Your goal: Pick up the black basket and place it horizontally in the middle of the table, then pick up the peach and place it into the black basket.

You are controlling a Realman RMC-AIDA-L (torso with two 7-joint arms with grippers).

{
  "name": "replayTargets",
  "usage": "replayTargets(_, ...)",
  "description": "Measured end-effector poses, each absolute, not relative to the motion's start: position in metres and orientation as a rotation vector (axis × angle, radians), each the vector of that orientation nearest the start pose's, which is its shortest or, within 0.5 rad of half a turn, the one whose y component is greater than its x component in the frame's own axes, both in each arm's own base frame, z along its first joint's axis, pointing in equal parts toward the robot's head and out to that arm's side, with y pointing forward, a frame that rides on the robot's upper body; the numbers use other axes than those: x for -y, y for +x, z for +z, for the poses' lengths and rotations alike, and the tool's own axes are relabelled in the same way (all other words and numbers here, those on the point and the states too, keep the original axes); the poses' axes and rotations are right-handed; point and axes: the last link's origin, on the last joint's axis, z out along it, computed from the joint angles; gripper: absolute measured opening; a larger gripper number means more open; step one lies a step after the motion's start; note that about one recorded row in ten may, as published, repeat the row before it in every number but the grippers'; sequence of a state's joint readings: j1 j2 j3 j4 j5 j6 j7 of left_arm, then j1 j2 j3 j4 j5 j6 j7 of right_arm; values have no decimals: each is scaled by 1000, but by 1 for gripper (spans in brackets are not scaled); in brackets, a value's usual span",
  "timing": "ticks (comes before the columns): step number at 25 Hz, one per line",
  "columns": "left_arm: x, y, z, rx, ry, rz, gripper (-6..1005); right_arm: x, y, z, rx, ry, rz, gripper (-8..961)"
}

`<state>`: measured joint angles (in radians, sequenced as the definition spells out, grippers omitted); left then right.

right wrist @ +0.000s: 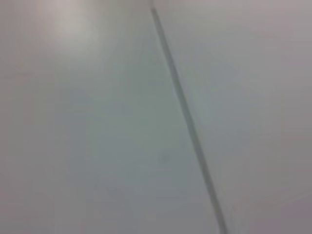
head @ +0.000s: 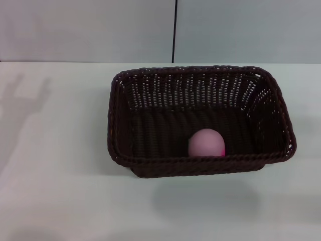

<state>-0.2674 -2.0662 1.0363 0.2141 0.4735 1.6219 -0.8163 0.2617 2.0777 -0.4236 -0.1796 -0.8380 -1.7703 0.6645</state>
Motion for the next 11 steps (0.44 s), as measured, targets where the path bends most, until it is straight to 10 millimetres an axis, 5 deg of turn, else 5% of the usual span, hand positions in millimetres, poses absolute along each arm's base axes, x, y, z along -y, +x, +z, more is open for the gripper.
replayTargets(11,-261,-341,69,548,-1372,-1303,813,-238,370,106,-408,-1031,1124,545)
